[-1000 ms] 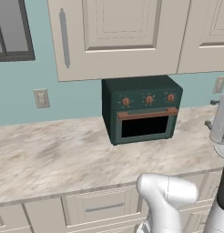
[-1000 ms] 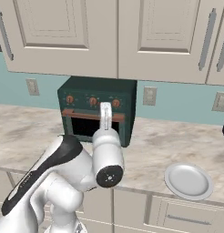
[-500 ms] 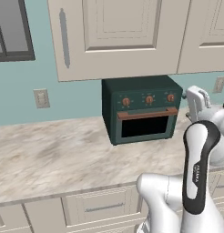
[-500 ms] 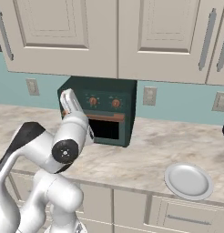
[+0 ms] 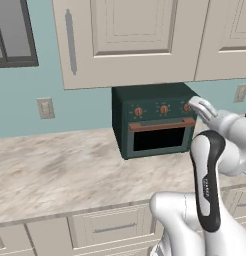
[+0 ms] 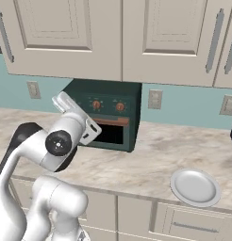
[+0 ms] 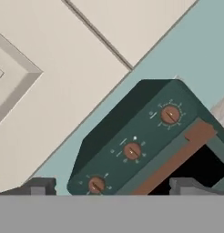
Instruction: Pick up the bagel from the plate, place it on the toaster oven rack, close the door, and set the timer.
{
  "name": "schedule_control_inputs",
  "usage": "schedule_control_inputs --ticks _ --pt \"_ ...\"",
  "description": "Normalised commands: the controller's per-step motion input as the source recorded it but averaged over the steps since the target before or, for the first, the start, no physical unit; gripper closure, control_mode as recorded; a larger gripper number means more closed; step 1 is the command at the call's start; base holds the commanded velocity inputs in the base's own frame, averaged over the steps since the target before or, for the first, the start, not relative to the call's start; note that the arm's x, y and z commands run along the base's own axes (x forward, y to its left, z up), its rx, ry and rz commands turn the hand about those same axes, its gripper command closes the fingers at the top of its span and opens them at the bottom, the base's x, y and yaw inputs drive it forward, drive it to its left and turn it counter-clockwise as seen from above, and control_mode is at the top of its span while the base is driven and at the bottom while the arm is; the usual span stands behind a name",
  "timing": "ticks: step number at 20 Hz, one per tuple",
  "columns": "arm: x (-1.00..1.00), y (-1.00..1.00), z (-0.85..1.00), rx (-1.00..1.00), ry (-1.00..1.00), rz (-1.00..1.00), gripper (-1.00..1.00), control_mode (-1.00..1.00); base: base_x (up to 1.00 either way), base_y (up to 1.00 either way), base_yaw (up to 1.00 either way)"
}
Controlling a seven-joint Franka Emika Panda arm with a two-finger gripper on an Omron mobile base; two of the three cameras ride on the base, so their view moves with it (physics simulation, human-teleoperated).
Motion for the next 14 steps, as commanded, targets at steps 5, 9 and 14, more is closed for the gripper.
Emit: schedule_control_inputs --ticks 5,9,14 --pt "0.09 0.05 -0.11 -0.31 0.00 0.00 -1.00 -1.00 0.00 0.00 0.00" --pt "0.01 0.19 0.00 -0.21 0.00 0.00 -1.00 -1.00 0.00 0.00 0.00" --pt "0.00 0.08 -0.05 -0.07 0.04 0.00 -1.00 -1.00 0.00 0.00 0.00"
